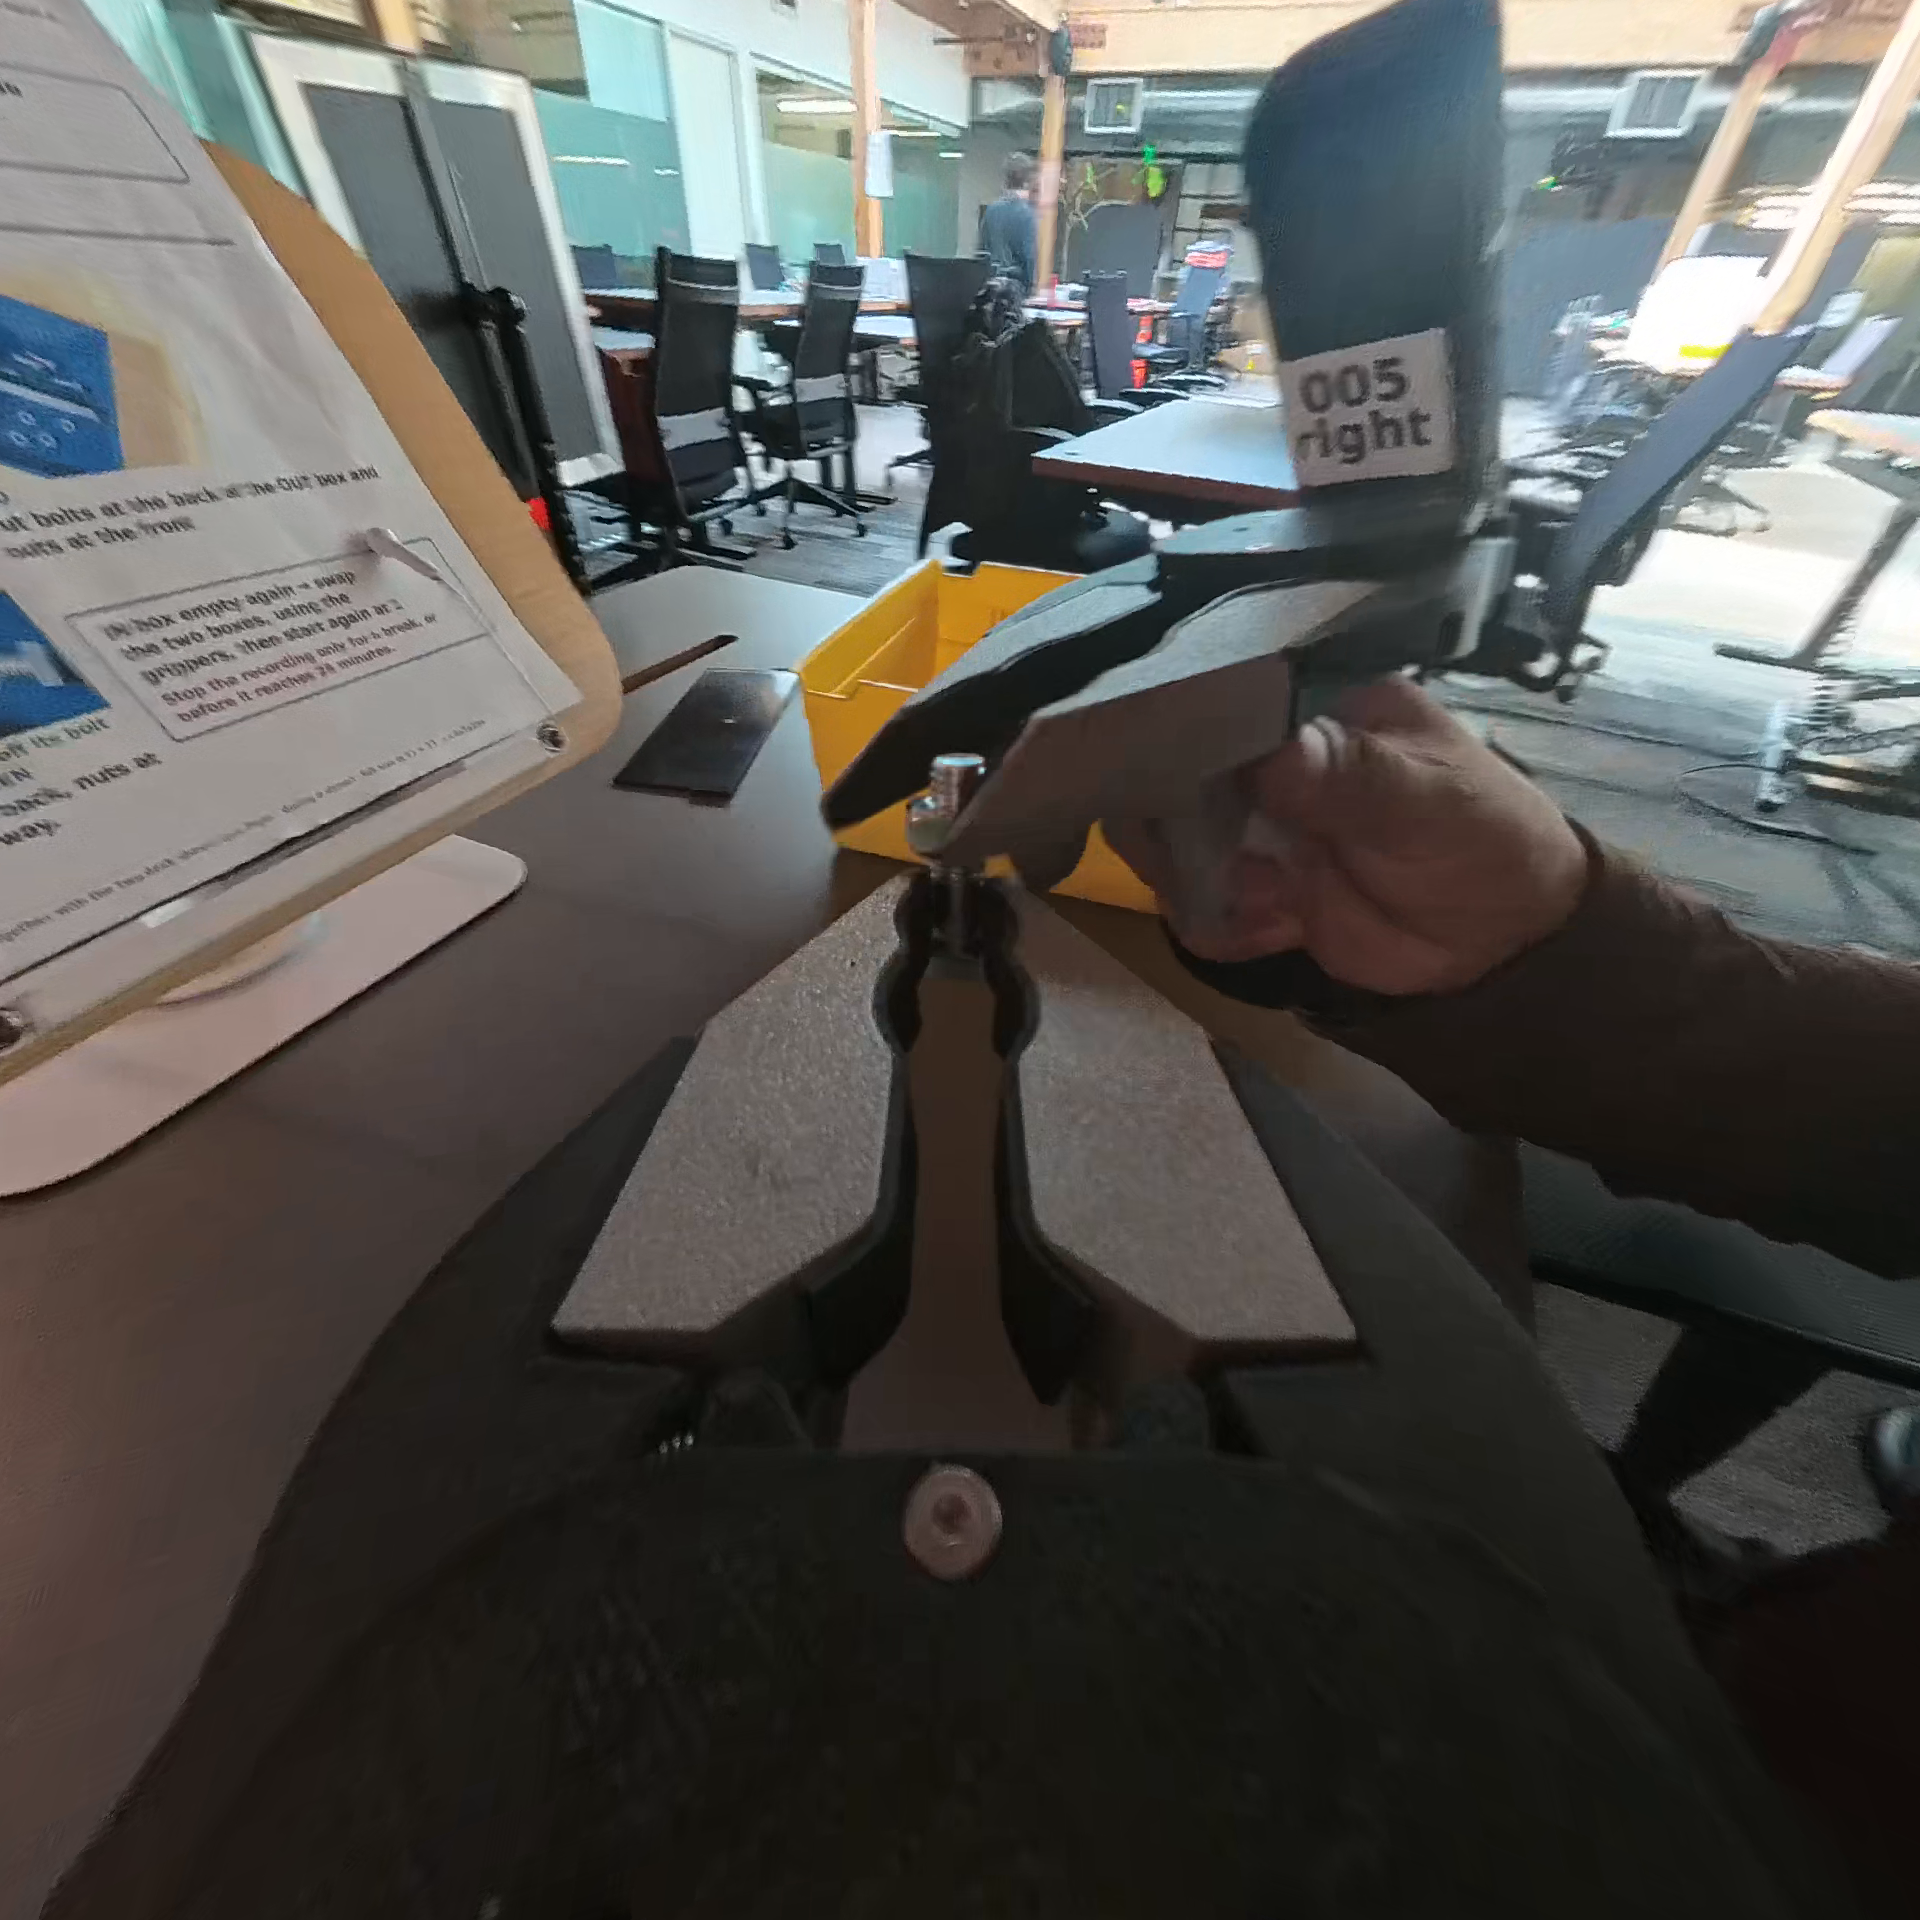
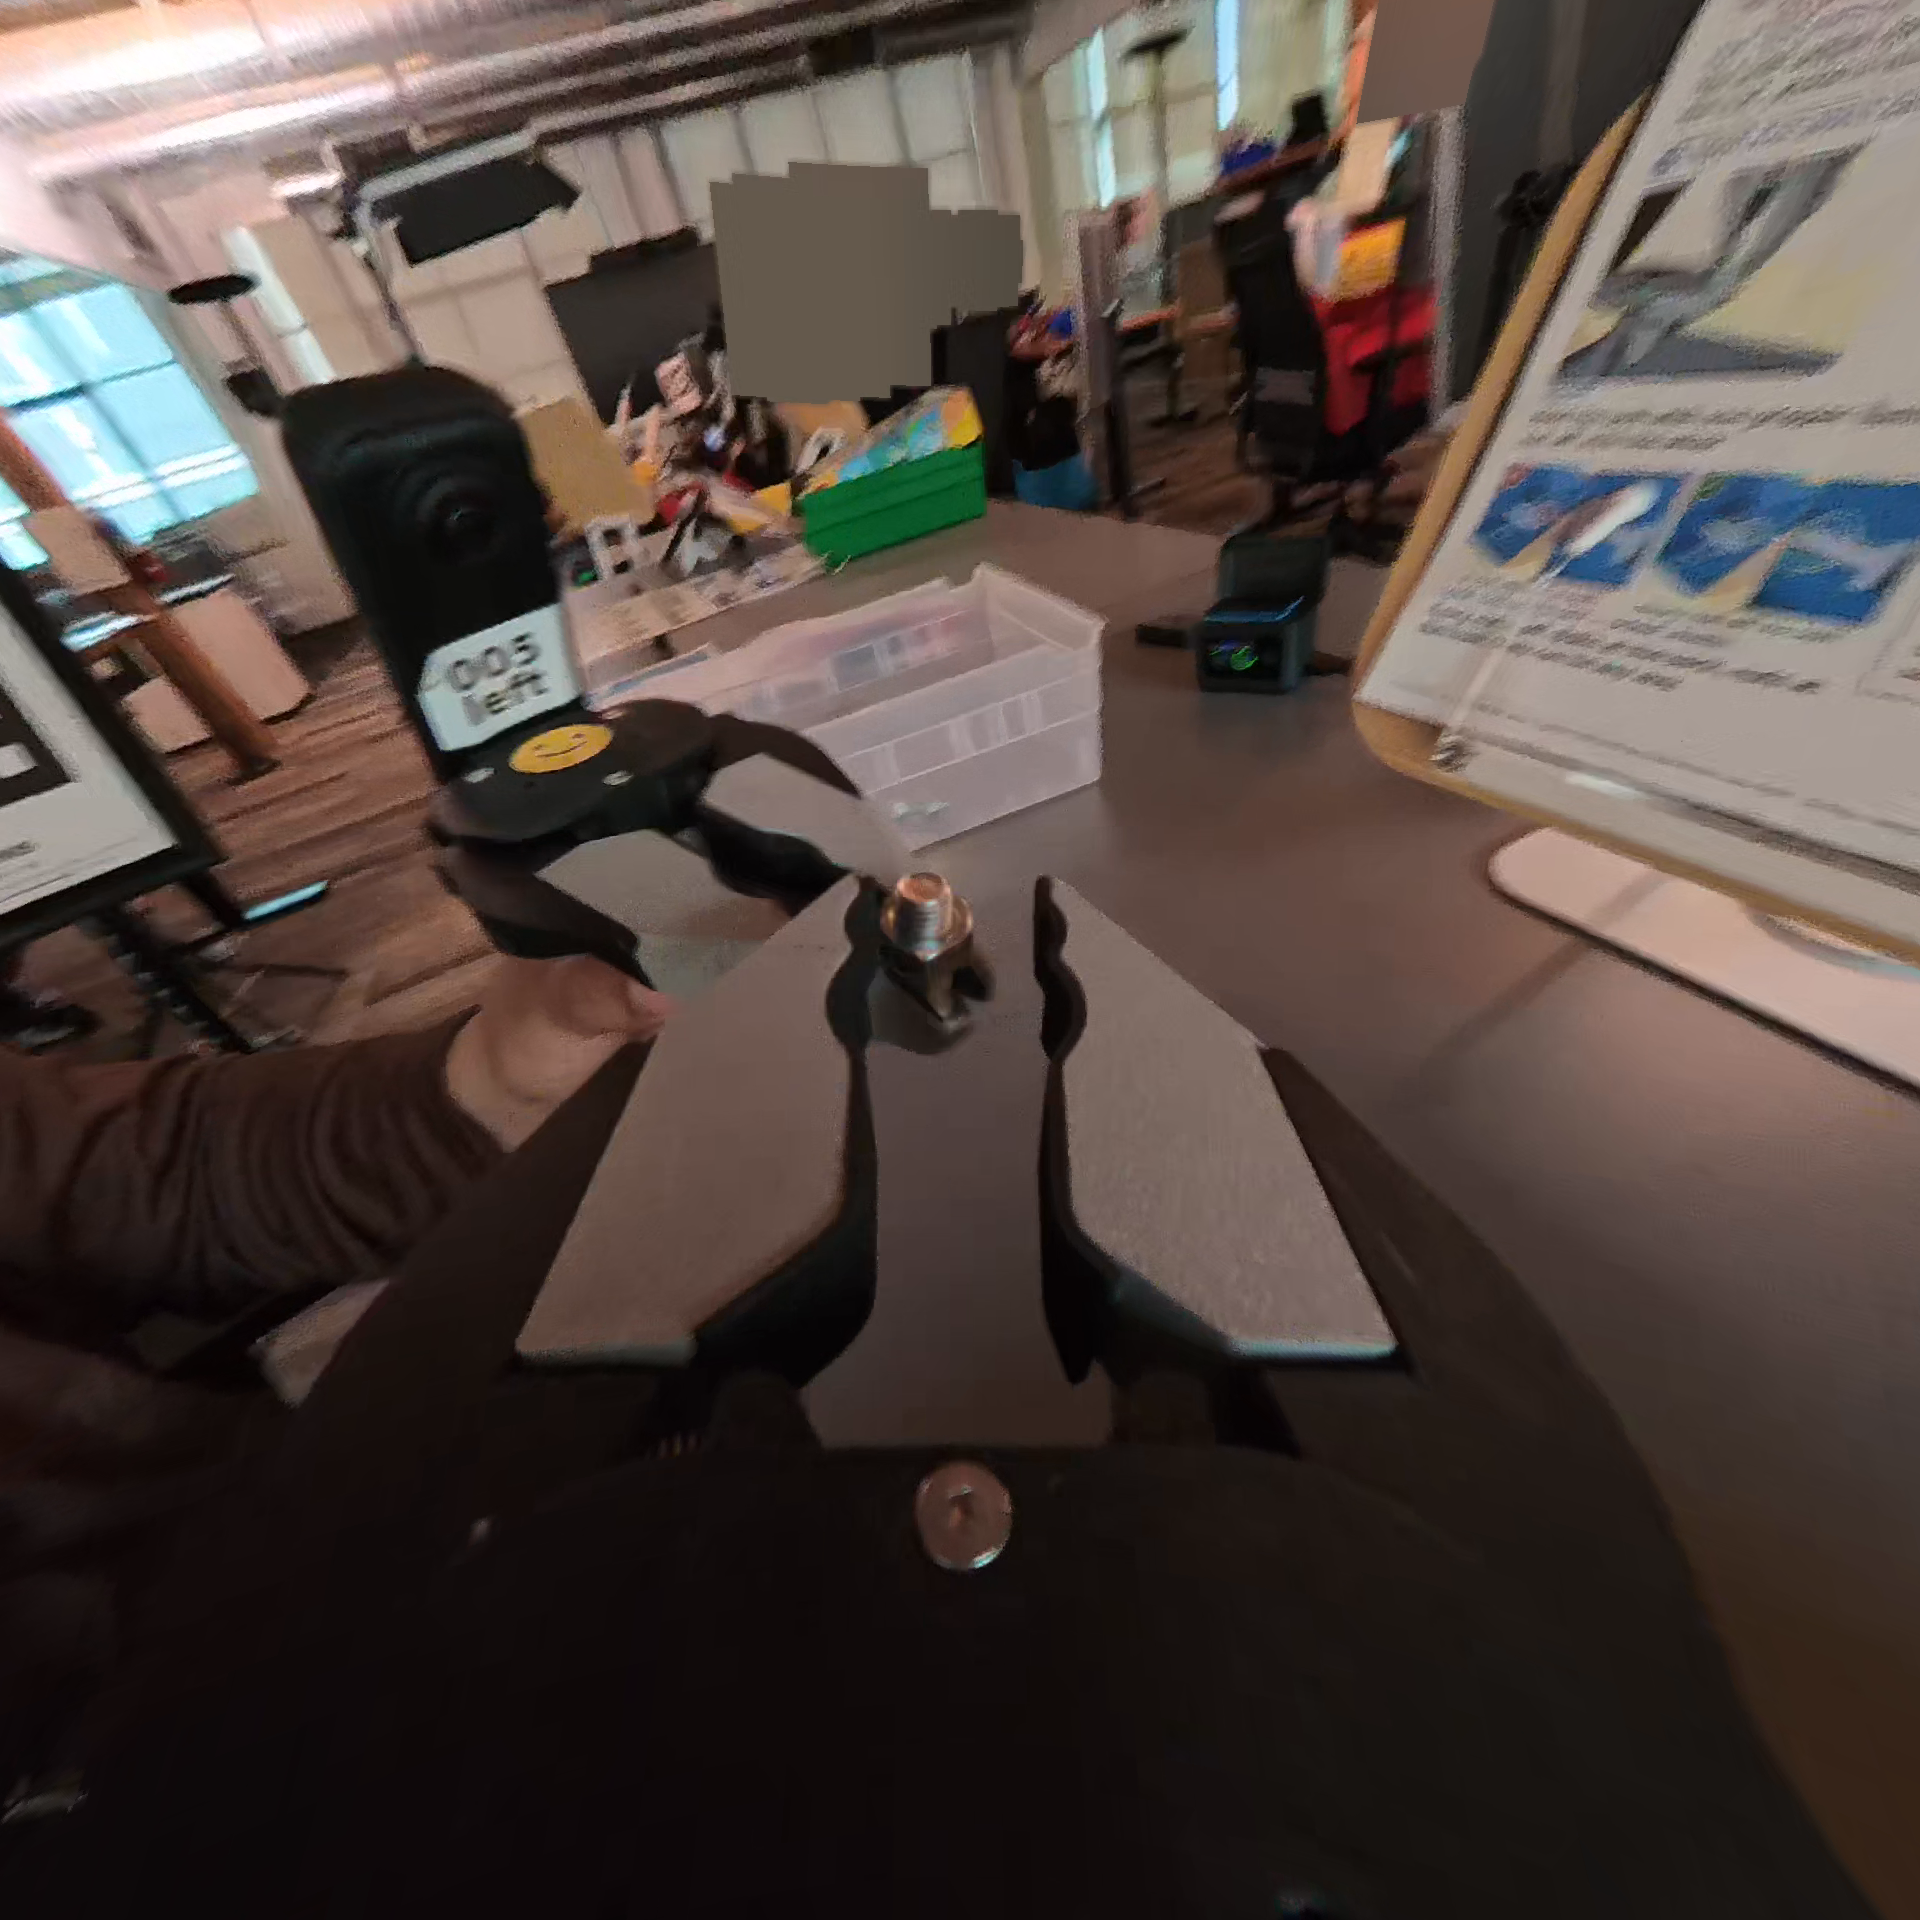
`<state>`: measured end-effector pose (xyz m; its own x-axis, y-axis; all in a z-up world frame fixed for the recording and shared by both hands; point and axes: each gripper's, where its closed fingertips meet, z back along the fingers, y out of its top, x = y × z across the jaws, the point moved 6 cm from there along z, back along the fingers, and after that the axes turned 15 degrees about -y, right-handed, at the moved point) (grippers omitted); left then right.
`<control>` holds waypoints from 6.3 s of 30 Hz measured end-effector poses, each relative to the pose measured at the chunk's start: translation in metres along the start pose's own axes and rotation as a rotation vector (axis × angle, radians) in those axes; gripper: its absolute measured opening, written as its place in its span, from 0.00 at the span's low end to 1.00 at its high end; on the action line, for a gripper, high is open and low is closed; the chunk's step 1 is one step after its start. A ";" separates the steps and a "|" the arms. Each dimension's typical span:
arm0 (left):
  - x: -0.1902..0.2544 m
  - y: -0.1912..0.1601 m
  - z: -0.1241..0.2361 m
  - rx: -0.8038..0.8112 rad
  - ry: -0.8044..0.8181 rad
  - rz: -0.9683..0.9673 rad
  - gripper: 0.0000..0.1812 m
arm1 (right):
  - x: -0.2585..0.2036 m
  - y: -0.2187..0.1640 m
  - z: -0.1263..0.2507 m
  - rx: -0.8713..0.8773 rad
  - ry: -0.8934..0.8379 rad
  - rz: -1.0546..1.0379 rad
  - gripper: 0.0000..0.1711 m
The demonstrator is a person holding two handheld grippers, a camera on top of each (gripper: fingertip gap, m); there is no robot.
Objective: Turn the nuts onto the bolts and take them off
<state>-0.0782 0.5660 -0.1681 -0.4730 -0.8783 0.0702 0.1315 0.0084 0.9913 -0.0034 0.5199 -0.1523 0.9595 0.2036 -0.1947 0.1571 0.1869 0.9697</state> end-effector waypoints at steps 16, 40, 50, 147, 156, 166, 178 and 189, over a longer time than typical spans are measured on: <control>-0.003 0.005 -0.002 0.079 0.005 0.008 0.05 | 0.014 0.006 0.034 0.062 -0.189 0.044 0.18; 0.007 0.006 -0.005 0.081 0.008 -0.034 0.04 | -0.013 0.009 0.016 0.025 -0.093 0.054 0.25; -0.001 0.007 0.002 0.100 0.039 -0.014 0.04 | -0.006 0.007 0.024 0.050 -0.164 0.057 0.24; -0.002 0.011 0.011 0.134 -0.003 0.056 0.04 | 0.001 0.060 0.004 0.115 0.016 0.055 0.00; -0.003 0.005 -0.005 0.018 0.113 -0.027 0.04 | -0.018 0.013 0.019 0.069 -0.270 0.077 0.27; 0.007 0.007 -0.007 -0.007 0.105 -0.047 0.05 | -0.014 0.020 -0.015 0.021 -0.108 0.070 0.05; 0.002 -0.001 0.008 0.014 0.014 0.000 0.04 | 0.062 0.040 0.101 -0.208 -0.416 0.290 0.00; 0.036 -0.018 -0.064 -0.123 -0.295 0.076 0.04 | 0.160 -0.098 0.195 -0.794 -0.752 0.149 0.12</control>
<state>-0.0419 0.5035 -0.1910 -0.6874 -0.7008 0.1908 0.2723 -0.0051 0.9622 0.1807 0.3465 -0.2500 0.8963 -0.3107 0.3165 0.0916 0.8279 0.5534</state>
